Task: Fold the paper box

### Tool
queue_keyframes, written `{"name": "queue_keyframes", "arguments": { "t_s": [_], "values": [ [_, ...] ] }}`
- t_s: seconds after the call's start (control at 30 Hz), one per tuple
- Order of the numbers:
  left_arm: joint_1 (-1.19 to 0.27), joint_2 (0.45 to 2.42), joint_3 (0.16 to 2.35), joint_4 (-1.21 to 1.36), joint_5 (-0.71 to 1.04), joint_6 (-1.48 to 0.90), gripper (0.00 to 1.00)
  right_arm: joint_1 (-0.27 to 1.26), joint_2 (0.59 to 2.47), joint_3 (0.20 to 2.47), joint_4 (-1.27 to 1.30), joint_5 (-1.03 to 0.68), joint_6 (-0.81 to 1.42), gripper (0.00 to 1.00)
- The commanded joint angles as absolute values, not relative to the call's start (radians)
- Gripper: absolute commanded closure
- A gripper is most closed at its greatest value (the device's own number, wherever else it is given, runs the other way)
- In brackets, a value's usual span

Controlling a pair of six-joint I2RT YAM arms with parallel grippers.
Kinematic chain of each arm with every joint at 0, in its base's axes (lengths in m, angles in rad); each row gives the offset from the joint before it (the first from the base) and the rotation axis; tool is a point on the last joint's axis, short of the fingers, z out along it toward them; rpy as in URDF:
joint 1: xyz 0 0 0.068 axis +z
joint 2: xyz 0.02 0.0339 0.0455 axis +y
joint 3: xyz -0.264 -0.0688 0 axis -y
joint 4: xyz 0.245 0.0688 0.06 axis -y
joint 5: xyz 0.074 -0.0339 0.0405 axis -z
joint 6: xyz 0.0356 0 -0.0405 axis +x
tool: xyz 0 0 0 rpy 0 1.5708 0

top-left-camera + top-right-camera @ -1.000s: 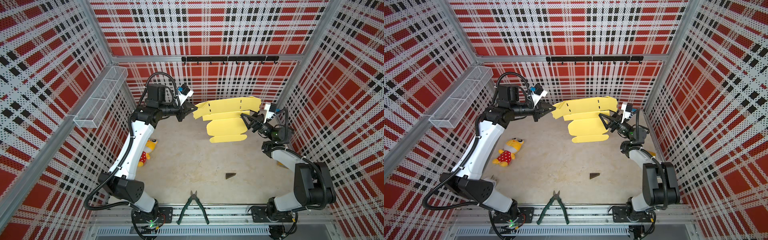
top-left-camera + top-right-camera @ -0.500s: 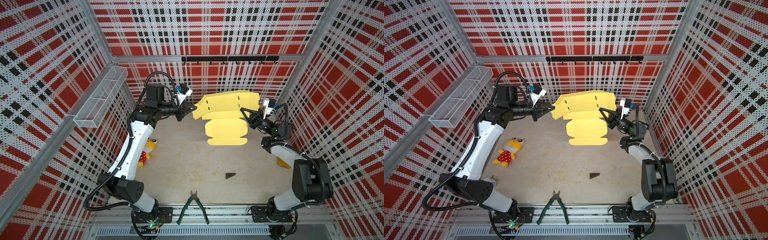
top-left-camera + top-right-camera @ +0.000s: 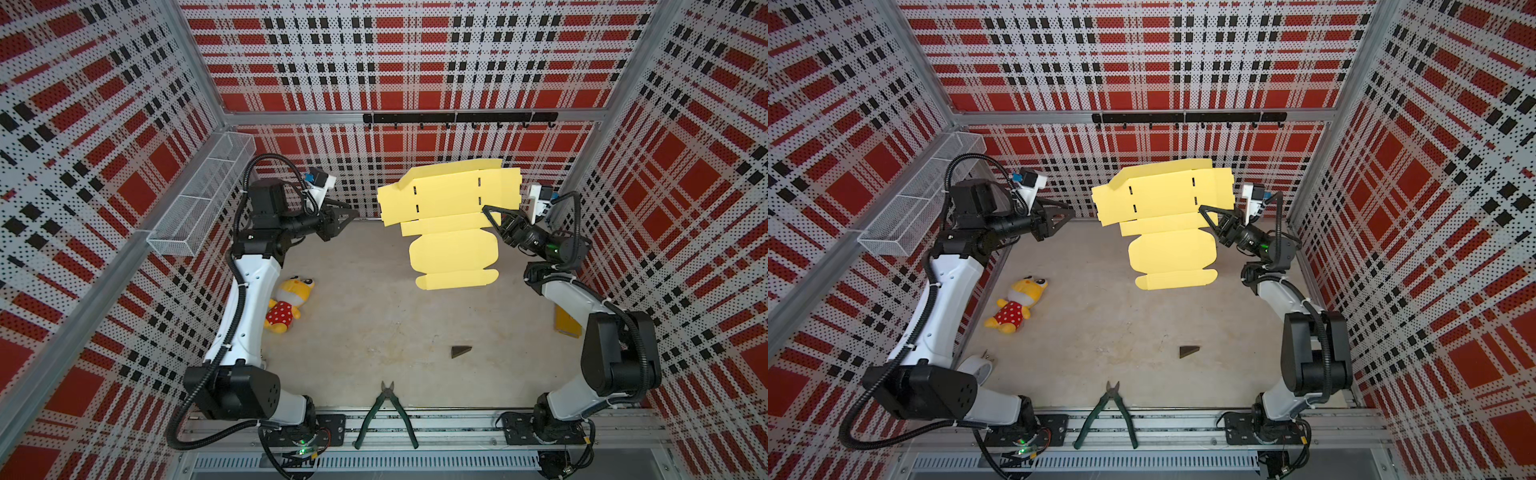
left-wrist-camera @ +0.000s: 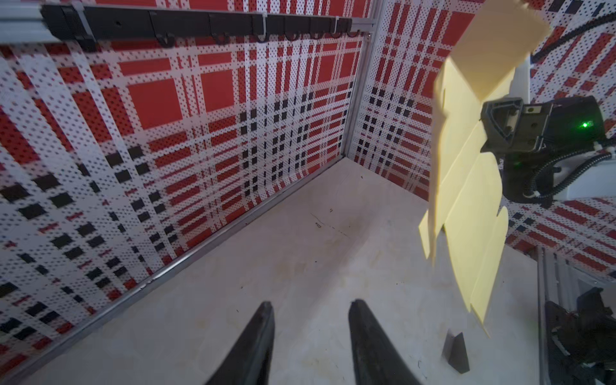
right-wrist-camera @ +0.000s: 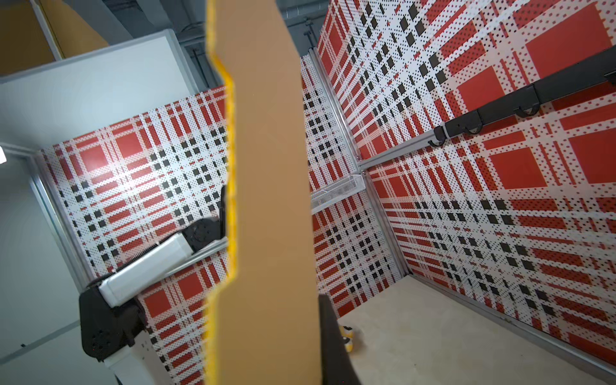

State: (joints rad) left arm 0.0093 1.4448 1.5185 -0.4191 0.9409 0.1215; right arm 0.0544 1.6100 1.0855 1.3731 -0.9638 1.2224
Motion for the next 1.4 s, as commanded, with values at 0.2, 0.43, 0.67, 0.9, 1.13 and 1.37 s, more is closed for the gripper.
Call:
{"name": "queue_keyframes", "arguments": {
  "t_s": [0.2,0.43,0.67,0.9,1.13,1.37],
  "values": [
    [-0.102,1.488,1.118,0.806,1.026,-0.776,0.43,0.098,1.608,1.169,1.420,-0.917,1.501,1.00],
    [-0.152,1.518,1.108,0.983,0.987,-0.923,0.44,0.120,1.607,1.168,1.419,-0.905,1.518,1.00],
    [-0.221,1.504,1.099,1.033,1.019,-0.970,0.46,0.124,1.635,1.194,1.419,-0.881,1.561,1.00],
    [-0.257,1.517,1.135,1.095,1.027,-1.058,0.53,0.129,1.660,1.212,1.419,-0.888,1.573,1.00],
    [-0.270,1.519,1.140,1.143,1.003,-1.114,0.56,0.130,1.682,1.201,1.419,-0.897,1.565,1.00],
    [-0.278,1.518,1.129,1.160,0.997,-1.132,0.57,0.135,1.694,1.192,1.420,-0.902,1.556,1.00]
  ]
}}
